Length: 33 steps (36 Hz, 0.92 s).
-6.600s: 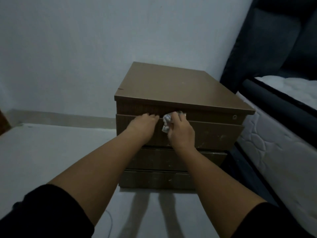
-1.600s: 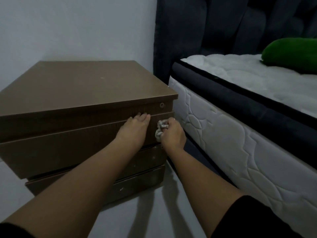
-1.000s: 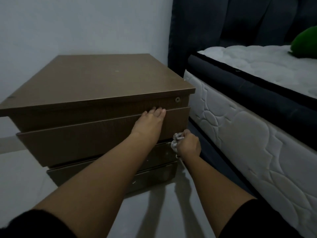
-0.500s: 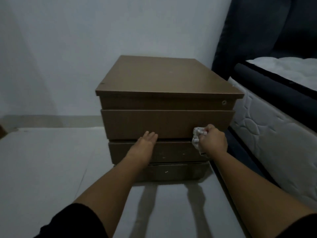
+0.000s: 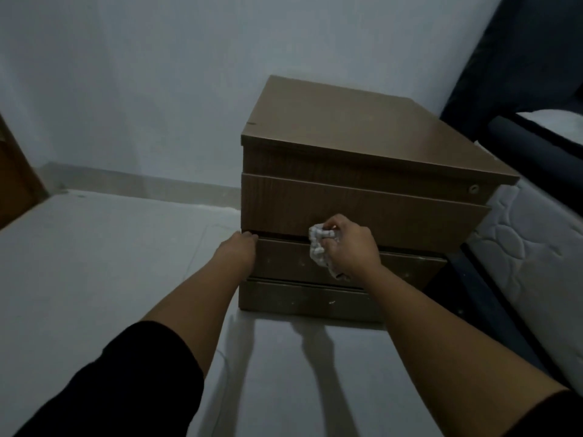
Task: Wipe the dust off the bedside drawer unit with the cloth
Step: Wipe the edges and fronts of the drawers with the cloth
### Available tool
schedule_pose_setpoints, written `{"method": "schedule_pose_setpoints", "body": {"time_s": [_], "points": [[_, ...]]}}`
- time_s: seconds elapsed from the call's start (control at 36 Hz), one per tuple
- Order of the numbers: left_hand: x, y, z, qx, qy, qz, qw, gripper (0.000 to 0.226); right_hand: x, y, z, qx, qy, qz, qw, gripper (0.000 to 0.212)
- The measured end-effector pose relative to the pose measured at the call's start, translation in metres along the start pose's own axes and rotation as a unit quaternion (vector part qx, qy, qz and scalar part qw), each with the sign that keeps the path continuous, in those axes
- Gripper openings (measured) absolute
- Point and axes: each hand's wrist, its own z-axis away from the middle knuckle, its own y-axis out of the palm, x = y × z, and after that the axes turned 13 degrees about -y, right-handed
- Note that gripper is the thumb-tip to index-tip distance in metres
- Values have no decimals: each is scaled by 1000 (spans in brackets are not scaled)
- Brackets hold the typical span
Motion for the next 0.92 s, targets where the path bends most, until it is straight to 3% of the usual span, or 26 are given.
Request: {"method": "schedule_pose_setpoints", "body": {"time_s": [0.47, 0.58, 0.67, 0.75, 0.92], "points": [[17, 7, 17, 0, -29, 119, 992, 58, 55, 47, -9, 48, -120, 85, 988, 32], [22, 9, 22, 1, -52, 187, 981, 50, 77, 68, -5, 66, -126, 84, 986, 39], [25, 8, 25, 6, -58, 227, 972, 57, 85, 79, -3, 86, -157, 109, 978, 42], [28, 8, 26, 12, -50, 225, 973, 58, 85, 88, -4, 115, -179, 134, 968, 42], [25, 12, 25, -7, -37, 173, 984, 46, 77, 86, -4, 117, -141, 156, 971, 32]]}}
